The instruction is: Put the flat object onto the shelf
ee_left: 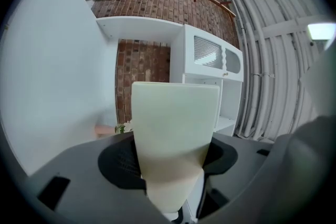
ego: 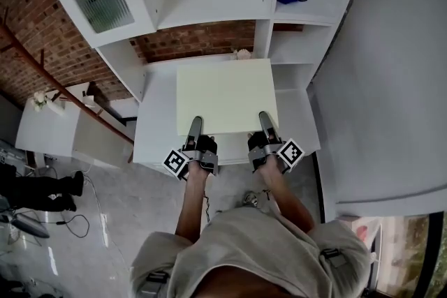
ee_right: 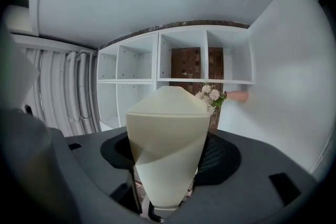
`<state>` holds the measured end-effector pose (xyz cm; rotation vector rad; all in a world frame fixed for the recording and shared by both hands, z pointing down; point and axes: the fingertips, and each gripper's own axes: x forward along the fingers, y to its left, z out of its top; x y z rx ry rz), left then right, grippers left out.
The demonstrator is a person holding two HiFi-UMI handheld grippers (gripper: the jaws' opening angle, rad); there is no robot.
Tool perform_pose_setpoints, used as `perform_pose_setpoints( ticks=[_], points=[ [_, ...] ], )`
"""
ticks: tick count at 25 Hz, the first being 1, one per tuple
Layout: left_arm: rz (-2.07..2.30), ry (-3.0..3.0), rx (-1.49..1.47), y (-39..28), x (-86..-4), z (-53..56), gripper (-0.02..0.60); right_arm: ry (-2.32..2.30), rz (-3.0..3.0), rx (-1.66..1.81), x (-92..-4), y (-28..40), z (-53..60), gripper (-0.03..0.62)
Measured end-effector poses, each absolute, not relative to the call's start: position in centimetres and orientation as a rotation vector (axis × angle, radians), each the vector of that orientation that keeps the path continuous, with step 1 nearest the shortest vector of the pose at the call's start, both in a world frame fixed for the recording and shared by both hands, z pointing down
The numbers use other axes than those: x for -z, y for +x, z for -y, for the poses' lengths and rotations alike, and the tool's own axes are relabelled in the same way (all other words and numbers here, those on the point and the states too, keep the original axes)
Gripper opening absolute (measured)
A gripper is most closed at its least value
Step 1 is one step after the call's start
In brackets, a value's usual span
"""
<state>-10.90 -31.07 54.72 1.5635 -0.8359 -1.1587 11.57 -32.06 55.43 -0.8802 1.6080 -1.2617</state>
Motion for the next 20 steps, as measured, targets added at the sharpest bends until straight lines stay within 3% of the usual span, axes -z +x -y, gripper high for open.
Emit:
perform_pose_setpoints(
  ticks=[20],
  points=[
    [0.915, 1.556, 1.198, -5.2, -52.9, 33.9, 0.285, -0.827, -1.625, 1.318, -54.1, 17.3, 36.3, 0.295]
  ],
)
